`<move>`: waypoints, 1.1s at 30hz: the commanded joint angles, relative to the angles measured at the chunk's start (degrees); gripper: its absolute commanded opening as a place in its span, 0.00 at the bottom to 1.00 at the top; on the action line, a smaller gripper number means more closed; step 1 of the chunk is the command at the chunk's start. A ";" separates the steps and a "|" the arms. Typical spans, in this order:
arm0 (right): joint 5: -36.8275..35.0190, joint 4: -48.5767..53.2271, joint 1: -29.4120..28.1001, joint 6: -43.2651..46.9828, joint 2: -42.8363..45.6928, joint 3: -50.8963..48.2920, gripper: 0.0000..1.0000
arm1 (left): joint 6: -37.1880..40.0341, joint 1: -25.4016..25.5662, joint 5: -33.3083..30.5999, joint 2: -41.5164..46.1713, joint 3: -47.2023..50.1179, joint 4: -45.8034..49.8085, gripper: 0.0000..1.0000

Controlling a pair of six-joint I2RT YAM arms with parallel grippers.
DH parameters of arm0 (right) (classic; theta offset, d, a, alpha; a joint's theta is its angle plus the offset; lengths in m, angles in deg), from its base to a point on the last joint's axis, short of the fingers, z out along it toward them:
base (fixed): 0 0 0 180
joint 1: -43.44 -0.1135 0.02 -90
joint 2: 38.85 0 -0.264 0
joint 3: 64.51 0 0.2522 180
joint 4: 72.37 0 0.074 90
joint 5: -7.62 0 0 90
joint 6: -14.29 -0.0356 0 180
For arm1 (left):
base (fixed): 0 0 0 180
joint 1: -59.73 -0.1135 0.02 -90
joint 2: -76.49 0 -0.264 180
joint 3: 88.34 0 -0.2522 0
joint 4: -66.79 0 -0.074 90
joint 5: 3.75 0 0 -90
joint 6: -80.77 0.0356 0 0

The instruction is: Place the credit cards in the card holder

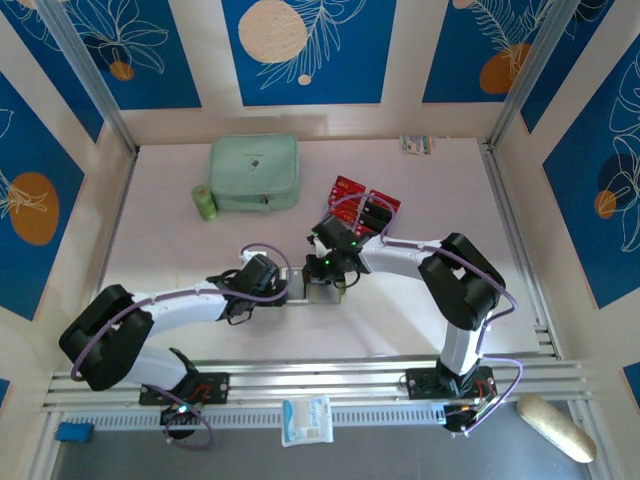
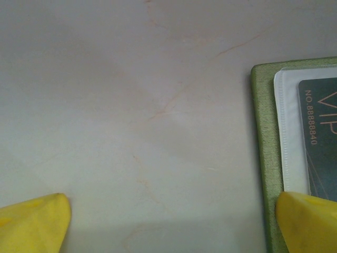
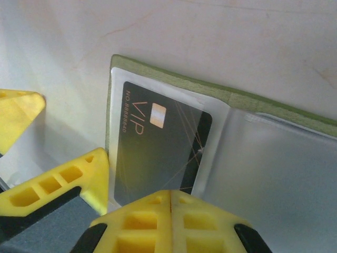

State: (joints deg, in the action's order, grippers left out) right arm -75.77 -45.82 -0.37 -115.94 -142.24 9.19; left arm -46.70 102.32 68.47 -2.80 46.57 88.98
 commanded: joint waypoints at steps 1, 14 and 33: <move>-1.07 1.97 0.30 1.09 -0.67 -0.88 0.02 | -0.50 -0.49 -0.29 0.00 0.79 -0.43 1.00; -0.01 2.50 -0.88 1.29 -3.74 1.41 0.01 | -0.50 -0.52 -0.11 -0.01 0.70 -0.87 1.00; 1.19 1.63 -1.63 -0.45 -4.54 1.78 0.00 | -0.32 -1.21 0.76 5.08 -5.89 3.33 1.00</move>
State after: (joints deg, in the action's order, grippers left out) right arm -76.21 -45.38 -1.24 -115.78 -145.28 10.28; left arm -46.68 101.66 68.23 1.24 43.38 90.77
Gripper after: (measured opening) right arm 0.061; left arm 0.996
